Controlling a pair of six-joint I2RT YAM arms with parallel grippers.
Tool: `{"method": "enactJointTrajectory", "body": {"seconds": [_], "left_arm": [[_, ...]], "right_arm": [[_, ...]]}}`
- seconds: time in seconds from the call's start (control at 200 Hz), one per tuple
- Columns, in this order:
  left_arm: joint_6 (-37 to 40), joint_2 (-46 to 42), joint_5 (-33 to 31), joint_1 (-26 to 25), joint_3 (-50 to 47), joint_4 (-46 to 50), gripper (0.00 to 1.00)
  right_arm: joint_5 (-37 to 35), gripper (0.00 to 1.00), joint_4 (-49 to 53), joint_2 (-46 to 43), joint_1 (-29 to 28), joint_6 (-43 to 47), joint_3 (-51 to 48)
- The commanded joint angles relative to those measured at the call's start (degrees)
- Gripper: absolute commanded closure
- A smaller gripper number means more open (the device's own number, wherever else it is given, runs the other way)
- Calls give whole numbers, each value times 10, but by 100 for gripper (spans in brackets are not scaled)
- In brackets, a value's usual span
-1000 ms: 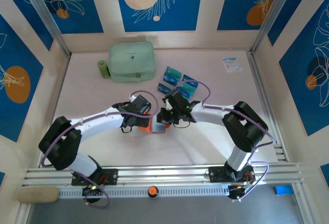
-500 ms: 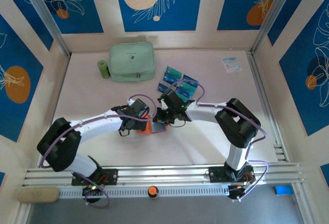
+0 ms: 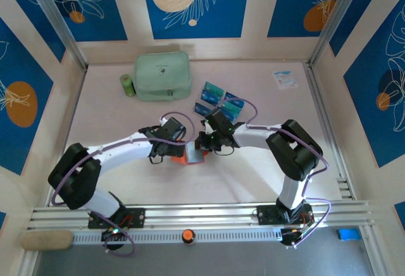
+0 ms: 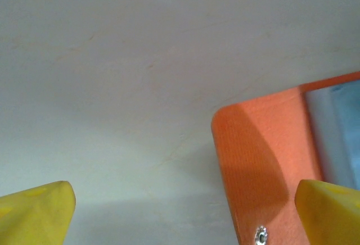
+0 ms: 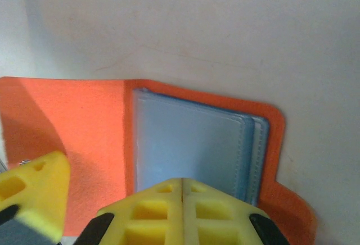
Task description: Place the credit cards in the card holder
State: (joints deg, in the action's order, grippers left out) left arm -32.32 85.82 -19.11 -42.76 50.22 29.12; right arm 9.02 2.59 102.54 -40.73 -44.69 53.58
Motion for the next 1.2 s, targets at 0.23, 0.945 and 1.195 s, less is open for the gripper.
{"method": "enactJointTrajectory", "body": {"seconds": [0.23,0.945,1.195], "left_arm": [[-14,41,13,8,-1,-10,0],[-3,11,39,24,-37,-52,0],[6,3,38,24,-48,-68,0]], "right_arm": [[8,100,-9,-21,-16,-16,-46],[-13,100,53,-23,-8,21,20],[-7,100,56,2,4,34,30]]}}
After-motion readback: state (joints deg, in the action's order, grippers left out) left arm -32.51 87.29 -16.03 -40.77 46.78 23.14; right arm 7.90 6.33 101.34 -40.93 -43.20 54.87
